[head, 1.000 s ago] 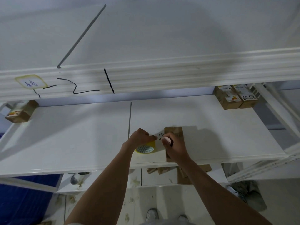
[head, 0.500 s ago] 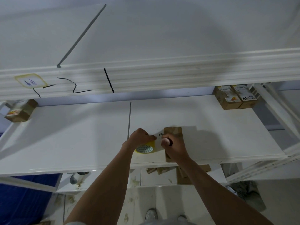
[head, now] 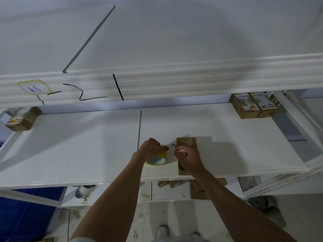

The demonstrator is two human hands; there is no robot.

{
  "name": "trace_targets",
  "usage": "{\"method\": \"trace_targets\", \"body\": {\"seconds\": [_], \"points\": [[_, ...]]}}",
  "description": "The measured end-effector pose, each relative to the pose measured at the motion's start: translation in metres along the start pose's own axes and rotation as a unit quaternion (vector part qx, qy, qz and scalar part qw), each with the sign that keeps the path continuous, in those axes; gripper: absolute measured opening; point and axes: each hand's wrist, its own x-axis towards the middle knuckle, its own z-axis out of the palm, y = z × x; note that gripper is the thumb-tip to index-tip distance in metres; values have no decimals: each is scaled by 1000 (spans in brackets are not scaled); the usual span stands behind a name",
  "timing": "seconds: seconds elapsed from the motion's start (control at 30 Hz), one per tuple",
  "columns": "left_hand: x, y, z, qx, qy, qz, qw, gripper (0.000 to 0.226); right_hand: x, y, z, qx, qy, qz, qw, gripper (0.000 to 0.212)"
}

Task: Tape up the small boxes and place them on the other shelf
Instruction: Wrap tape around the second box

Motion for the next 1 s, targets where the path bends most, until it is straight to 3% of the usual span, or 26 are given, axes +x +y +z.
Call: {"method": "trace_targets", "body": {"seconds": [0.07,0.2,0.3,0.43,0.63,0.87,1.0], "points": [[-1,1,-1,20,1,9,1000,42,3,3,-2,1,28,54,998,13],[-6,5,-3,52,26,70,996,19,10,3,-7,80,90,155,980,13],[-12,15,-4,93,7,116,989,16,11,0,-11,109,113,174,972,11],[-14,18,-4,82,-26,110,990,18,12,1,-7,117,122,183,969,7],[-16,14,1,73,1,89,993,25,11,1,-3,94,131,180,970,11],[-33,-20,-14,-106,65,45,991,11,10,-4,-2,102,139,176,969,17],[-46,-29,-11,-243,78,16,967,20,14,-9,-10,195,148,213,946,14]]}}
